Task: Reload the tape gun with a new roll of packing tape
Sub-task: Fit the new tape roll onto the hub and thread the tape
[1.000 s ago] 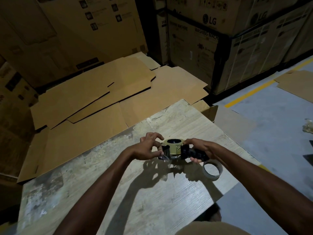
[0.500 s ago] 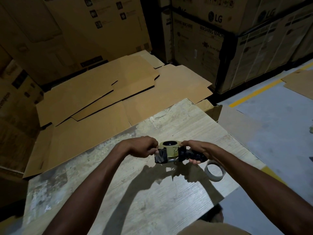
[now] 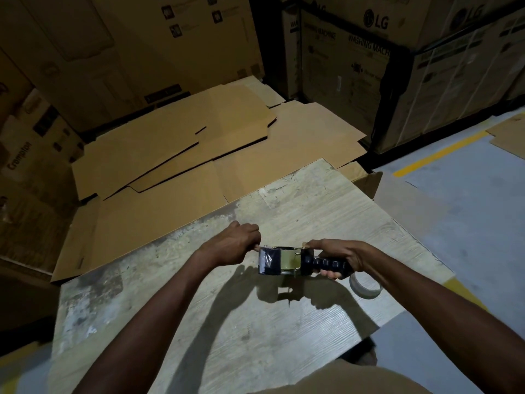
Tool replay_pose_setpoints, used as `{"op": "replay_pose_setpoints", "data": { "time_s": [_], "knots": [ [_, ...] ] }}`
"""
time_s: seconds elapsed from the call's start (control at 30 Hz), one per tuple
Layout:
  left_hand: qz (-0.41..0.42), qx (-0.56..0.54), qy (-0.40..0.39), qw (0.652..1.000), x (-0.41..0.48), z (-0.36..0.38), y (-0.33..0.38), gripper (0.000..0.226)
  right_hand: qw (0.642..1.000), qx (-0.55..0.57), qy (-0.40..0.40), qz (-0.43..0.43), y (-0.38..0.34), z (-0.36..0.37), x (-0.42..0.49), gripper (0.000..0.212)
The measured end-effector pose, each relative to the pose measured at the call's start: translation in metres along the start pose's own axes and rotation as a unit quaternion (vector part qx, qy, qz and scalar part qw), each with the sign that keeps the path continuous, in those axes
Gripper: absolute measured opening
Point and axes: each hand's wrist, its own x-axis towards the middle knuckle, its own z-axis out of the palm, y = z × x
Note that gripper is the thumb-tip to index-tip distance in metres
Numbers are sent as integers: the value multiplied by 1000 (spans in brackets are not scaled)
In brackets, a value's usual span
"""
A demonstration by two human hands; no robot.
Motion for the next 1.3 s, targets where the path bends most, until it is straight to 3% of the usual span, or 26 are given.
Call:
{"op": "replay_pose_setpoints", "data": {
  "time_s": [0.3,0.5,0.73,0.97,1.3],
  "knots": [
    [-28,-97,14,995,-8,21,7,18,1000,-17,-14,6,17,1,13,65],
    [-5,-85,45,995,-5,23,9,13,998,-20,-56,-2,31,-2,23,69],
    [-14,-178,74,981,-2,31,10,19,998,-15,-53,-20,44,-8,27,70],
    [-93,-394,46,913,10,37,11,15,997,8,-76,-26,48,-12,30,72],
    [-104,-488,104,860,27,48,15,8,991,-51,-22,-121,54,-16,23,94]
  ]
}}
